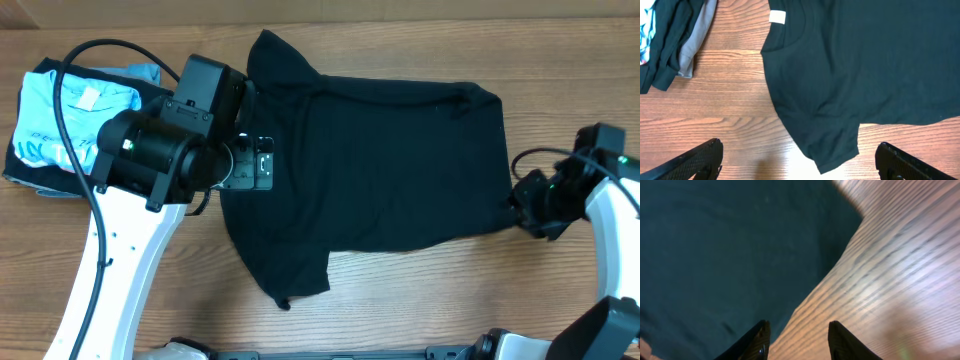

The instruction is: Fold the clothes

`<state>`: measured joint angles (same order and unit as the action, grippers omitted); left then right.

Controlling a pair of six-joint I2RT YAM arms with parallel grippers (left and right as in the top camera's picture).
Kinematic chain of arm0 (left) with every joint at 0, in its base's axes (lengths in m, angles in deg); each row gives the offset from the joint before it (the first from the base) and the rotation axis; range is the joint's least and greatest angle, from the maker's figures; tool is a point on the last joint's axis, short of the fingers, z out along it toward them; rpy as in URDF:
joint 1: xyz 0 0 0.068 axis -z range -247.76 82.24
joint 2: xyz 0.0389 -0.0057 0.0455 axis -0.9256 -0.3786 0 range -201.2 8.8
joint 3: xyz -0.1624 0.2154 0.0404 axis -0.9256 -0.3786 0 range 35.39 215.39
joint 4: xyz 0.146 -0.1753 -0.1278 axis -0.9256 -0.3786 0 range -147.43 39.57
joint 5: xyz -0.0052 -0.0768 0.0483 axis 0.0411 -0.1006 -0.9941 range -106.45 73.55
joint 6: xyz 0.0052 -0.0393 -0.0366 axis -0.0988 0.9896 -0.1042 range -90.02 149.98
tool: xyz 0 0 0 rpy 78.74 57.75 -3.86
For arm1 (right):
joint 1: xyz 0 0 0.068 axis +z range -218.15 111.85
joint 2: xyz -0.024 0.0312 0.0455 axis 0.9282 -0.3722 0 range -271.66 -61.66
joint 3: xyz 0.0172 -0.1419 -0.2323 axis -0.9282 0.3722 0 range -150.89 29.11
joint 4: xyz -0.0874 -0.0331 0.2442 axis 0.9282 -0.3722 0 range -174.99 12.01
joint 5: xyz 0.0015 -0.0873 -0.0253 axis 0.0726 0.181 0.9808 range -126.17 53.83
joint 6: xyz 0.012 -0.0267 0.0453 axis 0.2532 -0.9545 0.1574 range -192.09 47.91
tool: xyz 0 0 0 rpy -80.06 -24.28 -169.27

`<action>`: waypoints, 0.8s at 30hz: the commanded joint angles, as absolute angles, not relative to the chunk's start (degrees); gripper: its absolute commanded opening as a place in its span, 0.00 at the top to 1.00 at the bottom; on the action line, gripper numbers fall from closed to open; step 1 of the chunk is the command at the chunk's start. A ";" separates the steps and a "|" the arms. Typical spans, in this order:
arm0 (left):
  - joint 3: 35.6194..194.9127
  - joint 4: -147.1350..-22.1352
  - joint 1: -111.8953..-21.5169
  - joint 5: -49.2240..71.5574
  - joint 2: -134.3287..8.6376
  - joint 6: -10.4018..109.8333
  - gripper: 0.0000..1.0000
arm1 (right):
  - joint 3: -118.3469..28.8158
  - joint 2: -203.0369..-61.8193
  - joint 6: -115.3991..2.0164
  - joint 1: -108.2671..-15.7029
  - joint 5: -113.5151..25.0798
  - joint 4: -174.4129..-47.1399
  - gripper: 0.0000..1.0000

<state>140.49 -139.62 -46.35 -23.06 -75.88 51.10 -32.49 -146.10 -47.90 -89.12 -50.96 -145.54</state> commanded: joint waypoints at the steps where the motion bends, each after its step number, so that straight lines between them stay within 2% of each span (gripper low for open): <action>1: 140.62 -139.70 -46.06 -22.82 -76.58 51.87 0.00 | -25.63 -145.95 -46.27 -89.34 -54.33 -141.34 0.58; 15: 140.62 -139.70 -46.06 -22.82 -76.69 51.87 0.00 | -12.95 -145.99 -42.83 -89.27 -54.28 -123.81 0.56; 24: 140.62 -139.70 -46.06 -22.82 -76.69 51.85 0.00 | -12.82 -146.21 -41.57 -89.27 -54.24 -121.54 0.56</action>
<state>140.49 -139.64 -46.35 -23.06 -76.41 51.10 -13.24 -146.21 -42.09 -89.14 -53.95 -122.13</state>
